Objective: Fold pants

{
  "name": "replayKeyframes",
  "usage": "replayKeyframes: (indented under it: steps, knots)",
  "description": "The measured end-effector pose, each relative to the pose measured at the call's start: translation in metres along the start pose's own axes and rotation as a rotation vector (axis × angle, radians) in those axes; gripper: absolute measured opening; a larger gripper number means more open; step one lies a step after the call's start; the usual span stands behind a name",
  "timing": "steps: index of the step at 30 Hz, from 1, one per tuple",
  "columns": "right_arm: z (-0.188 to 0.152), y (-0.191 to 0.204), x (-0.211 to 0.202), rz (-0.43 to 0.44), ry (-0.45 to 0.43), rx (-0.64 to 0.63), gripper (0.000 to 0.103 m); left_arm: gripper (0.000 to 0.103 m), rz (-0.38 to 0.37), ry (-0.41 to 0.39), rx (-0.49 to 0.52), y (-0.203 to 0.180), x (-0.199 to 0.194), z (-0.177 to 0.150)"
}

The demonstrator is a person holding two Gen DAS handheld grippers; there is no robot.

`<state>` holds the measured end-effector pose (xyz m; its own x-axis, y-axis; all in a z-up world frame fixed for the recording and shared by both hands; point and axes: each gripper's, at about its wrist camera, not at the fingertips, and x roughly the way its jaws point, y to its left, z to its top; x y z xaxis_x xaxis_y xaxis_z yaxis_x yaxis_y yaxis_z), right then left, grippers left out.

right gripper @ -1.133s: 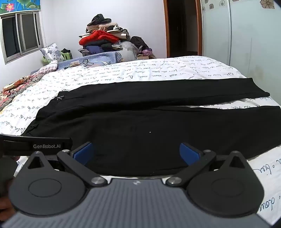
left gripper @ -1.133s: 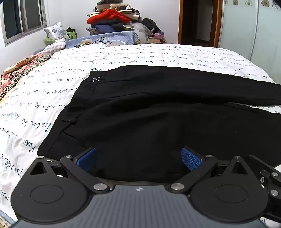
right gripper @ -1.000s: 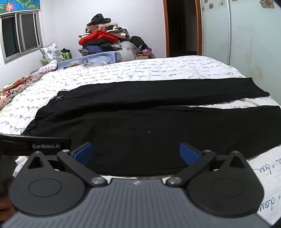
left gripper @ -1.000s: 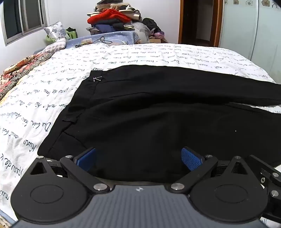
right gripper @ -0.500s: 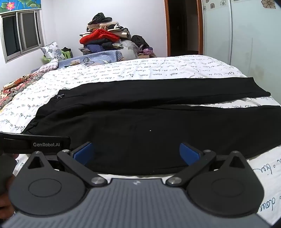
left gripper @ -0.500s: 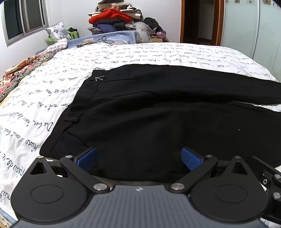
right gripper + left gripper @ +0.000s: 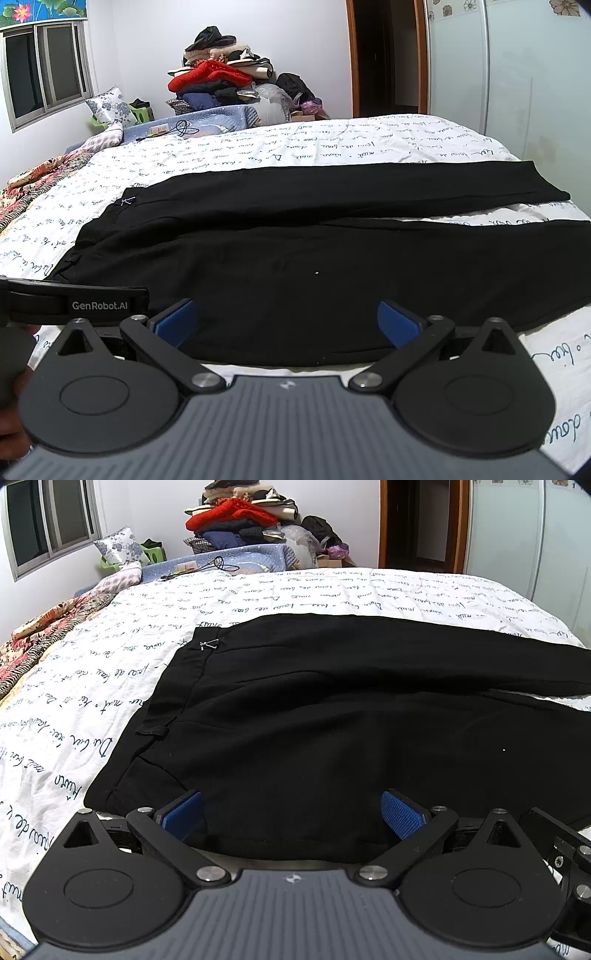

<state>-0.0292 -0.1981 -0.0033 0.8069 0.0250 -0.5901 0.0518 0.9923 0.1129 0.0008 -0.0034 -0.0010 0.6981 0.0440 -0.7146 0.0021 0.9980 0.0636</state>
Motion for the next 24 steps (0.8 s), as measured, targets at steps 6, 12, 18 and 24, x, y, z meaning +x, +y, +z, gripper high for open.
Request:
replayKeyframes:
  steps: [6,12,18,24]
  knots:
    - [-0.002,0.0013,0.0013,0.002,0.001,-0.004,0.103,0.103,0.003,0.0,0.005,0.0,0.0004,-0.0007]
    - [-0.0021,0.0015,0.0014,0.002,0.001,-0.003,0.103,0.103,0.001,-0.005,0.013,-0.0017,0.0005,-0.0011]
    - [-0.0025,0.0017,0.0017,0.004,0.001,-0.004,0.103,0.103,0.005,-0.005,0.017,-0.0022,0.001,-0.0014]
    - [-0.0026,0.0019,0.0021,0.005,0.003,-0.004,0.103,0.103,0.005,-0.005,0.019,-0.0027,0.001,-0.0015]
